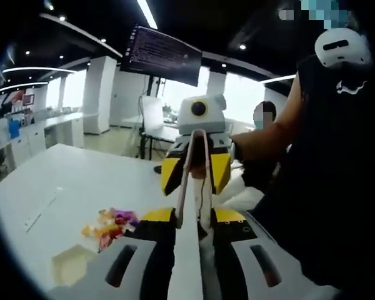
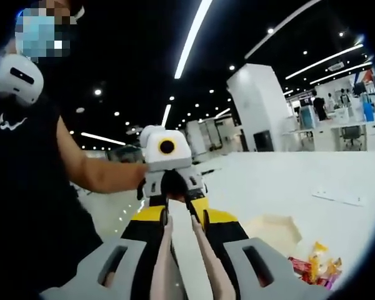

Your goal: Place the target food into the container with the food tongs after gripping and lifting it, then release it inside without dropping or visibly crushing the food.

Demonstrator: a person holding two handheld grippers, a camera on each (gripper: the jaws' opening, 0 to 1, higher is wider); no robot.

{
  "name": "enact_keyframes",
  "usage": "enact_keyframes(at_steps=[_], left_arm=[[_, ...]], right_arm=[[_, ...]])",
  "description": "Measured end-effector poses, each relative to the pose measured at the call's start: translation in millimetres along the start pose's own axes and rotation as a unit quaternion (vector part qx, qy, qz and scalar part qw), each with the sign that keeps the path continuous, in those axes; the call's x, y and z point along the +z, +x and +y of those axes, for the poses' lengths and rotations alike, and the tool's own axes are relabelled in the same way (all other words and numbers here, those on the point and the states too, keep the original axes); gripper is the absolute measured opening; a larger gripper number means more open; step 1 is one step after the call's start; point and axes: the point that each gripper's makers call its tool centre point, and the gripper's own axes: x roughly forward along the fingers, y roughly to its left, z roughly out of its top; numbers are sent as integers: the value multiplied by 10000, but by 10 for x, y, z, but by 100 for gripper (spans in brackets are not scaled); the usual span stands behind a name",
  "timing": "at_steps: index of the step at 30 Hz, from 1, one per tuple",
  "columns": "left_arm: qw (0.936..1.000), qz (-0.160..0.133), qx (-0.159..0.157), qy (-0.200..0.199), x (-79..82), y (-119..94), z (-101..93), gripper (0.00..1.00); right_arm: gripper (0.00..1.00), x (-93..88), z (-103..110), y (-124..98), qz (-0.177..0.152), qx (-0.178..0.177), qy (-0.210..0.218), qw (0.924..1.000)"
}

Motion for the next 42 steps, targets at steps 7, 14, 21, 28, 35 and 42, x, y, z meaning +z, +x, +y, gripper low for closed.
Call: enact_keyframes(at_steps=[7,14,21,28,35,42], left_arm=[[9999,-88,-44,-67,30,11,-25,19],[10000,-25,-33,-7,10,13,-33,19],[10000,-23,-20,32,12,-5,-34,19],[10000,17,10,82,-5,-24,-25,18],[9999,60,17,111,6,-27,-25,17],[9998,65,65,148,18,-27,-8,19]], right_arm=[[24,-30,27,0,73,52,-43,10000],[24,-64,21,19,126,40,-166,9998],[26,9,15,38,22,6,-273,9996],[23,60,53,47,-84,137,-264,9995],[23,71,61,50,-96,178,-482,9986],[24,84,55,49,-26,199,-537,9984]])
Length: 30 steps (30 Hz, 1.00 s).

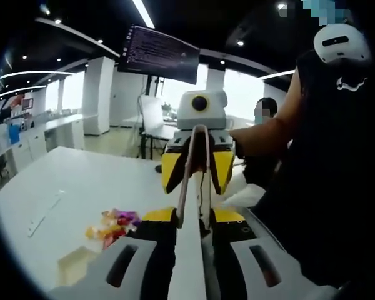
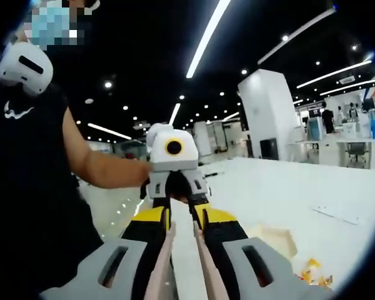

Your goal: Place the target food into the container with the food tongs after gripping and lifting it, then release it inside without dropping or visibly crushing the food.

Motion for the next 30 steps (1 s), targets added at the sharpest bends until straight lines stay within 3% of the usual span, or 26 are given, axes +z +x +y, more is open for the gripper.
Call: enact_keyframes(at_steps=[7,9,10,14,23,28,30], left_arm=[[10000,62,44,47,-28,2,14,20],[9999,-143,7,-5,58,-1,0,20],[10000,-5,18,-30,18,-10,7,21],[10000,21,35,60,-18,20,29,19],[9999,-98,4,29,-11,19,37,20],[9999,-140,7,-5,-2,44,23,20],[9999,-109,63,52,-21,50,31,19]], right_arm=[[24,-25,-7,7,13,-2,-55,10000],[25,-29,3,13,6,18,-35,10000],[25,-23,3,11,-23,22,-44,10000],[24,-60,-30,16,105,-69,-15,9999],[24,-60,-37,8,96,-126,38,9999],[24,55,-46,20,-72,-138,108,9998],[23,43,-41,46,79,-121,-59,9999]])
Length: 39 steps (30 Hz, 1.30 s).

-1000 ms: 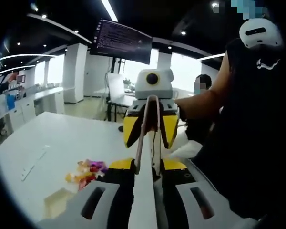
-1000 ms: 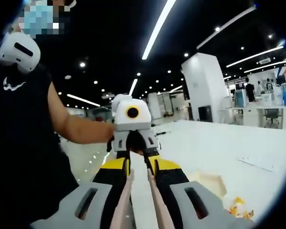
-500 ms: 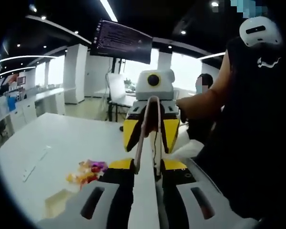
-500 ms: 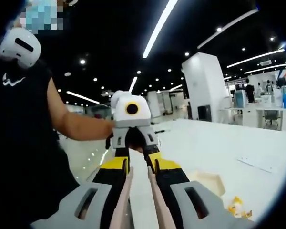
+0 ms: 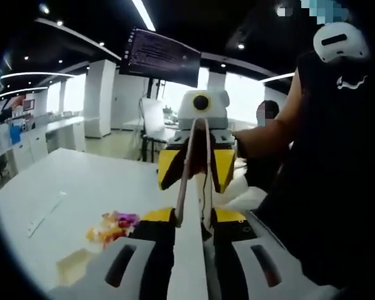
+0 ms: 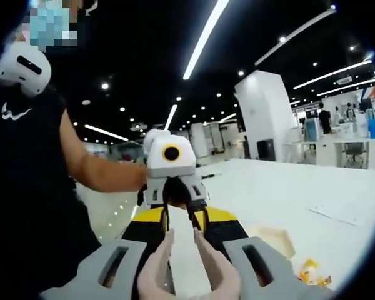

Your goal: Place the target food into the container with the food tongs after gripping and lifting it, then release it inside without dropping or visibly crushing the food.

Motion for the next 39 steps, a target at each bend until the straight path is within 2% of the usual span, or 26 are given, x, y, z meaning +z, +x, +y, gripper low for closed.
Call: enact_keyframes(at_steps=[5,10,16,23,32,36,39], left_arm=[[9999,-114,33,5,57,-58,4,18],[9999,-105,73,64,97,-98,15,19],[9999,23,68,86,69,-98,7,16],[9999,-11,82,87,106,-97,-1,17],[9998,-177,106,63,147,-111,4,23],[9995,-122,286,69,123,-114,61,35],[9992,-141,376,35,105,-139,78,34]], right_arm=[[22,1,1,-5,24,47,40,10000],[23,-6,8,6,34,68,42,10000],[21,-28,20,19,84,108,-13,9999],[21,-21,20,2,35,108,32,9999],[23,15,20,-14,-29,57,48,10000],[24,42,-4,-13,-30,-1,20,10000],[23,78,-28,-25,-46,-36,0,10000]])
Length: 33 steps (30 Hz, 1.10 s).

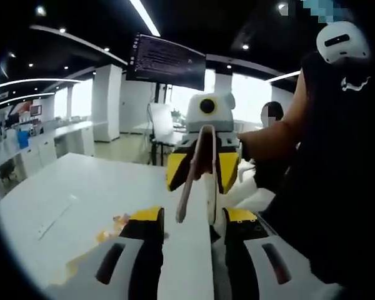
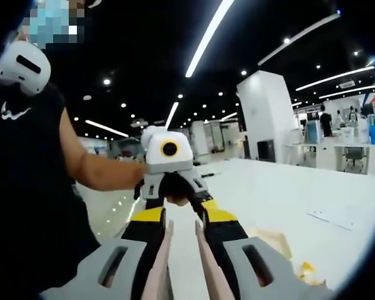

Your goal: Place the target food into the container with the food tongs after gripping and lifting it, then release it inside without dropping or visibly crushing the food.

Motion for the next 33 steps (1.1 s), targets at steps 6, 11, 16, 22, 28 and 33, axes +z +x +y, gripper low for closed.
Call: enact_keyframes(at_steps=[6,11,16,22,28,33], left_arm=[[9987,-129,484,-13,-10,-152,164,46],[9940,-120,1083,-36,-84,-376,358,53],[9858,-165,1661,-188,-217,-673,553,60],[9781,80,2076,-145,-419,-888,611,66],[9668,180,2543,-176,-597,-1087,686,73],[9591,265,2812,-178,-781,-1203,638,83]], right_arm=[[24,8,-118,-56,193,-172,-131,9996],[24,25,-263,-149,435,-319,-356,9979],[24,57,-391,-242,631,-398,-498,9960],[24,70,-536,-339,830,-548,-616,9931],[24,27,-649,-399,1081,-716,-682,9892],[24,-3,-696,-437,1270,-841,-668,9861]])
